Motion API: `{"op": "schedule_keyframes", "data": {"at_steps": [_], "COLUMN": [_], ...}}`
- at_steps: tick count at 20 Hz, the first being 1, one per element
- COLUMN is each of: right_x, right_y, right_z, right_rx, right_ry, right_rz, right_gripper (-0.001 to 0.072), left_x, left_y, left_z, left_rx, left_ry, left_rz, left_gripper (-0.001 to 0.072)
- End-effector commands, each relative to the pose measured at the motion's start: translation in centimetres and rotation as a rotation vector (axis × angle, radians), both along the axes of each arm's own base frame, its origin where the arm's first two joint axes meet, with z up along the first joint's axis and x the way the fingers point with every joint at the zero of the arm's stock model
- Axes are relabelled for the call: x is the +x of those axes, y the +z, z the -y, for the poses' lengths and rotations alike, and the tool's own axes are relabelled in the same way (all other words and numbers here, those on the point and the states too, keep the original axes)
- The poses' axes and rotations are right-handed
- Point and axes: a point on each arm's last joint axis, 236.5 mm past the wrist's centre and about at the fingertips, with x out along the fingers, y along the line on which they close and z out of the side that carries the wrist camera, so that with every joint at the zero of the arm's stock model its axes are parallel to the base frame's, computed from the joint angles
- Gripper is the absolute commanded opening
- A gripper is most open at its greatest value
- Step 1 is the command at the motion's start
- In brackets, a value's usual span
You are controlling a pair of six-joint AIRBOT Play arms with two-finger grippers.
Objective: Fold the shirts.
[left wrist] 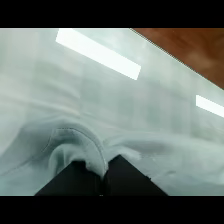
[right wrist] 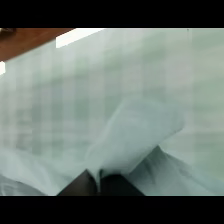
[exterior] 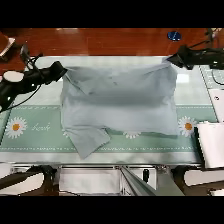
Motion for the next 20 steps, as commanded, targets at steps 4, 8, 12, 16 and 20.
{"op": "schedule_keyframes", "data": {"at_steps": [4,8,12,16,20], "right_x": [2.8,-6.1,-18.4,-24.3,-27.2], "right_y": [-1.9,-2.6,-7.2,-8.9,-10.6], "right_z": [-0.2,7.5,17.5,12.4,7.7], "right_rx": [0.193,-0.074,-0.398,-0.188,-0.073], "right_ry": [-0.039,0.067,-0.262,-0.366,-0.273], "right_rz": [-0.064,-0.24,-0.449,-0.369,-0.414], "right_gripper": [0.0408,0.0408,0.0403,0.0403,0.0403], "left_x": [1.0,-8.9,-18.7,-23.7,-24.8], "left_y": [-0.3,-5.0,-9.7,-12.8,-15.3], "left_z": [-2.0,-10.1,-12.0,-7.5,-6.5], "left_rx": [0.01,0.047,-0.112,-0.277,-0.284], "left_ry": [-0.089,-0.187,-0.017,-0.004,0.017], "left_rz": [-0.067,-0.437,-0.596,-0.643,-0.692], "left_gripper": [0.0509,0.0509,0.0509,0.0508,0.0507]}}
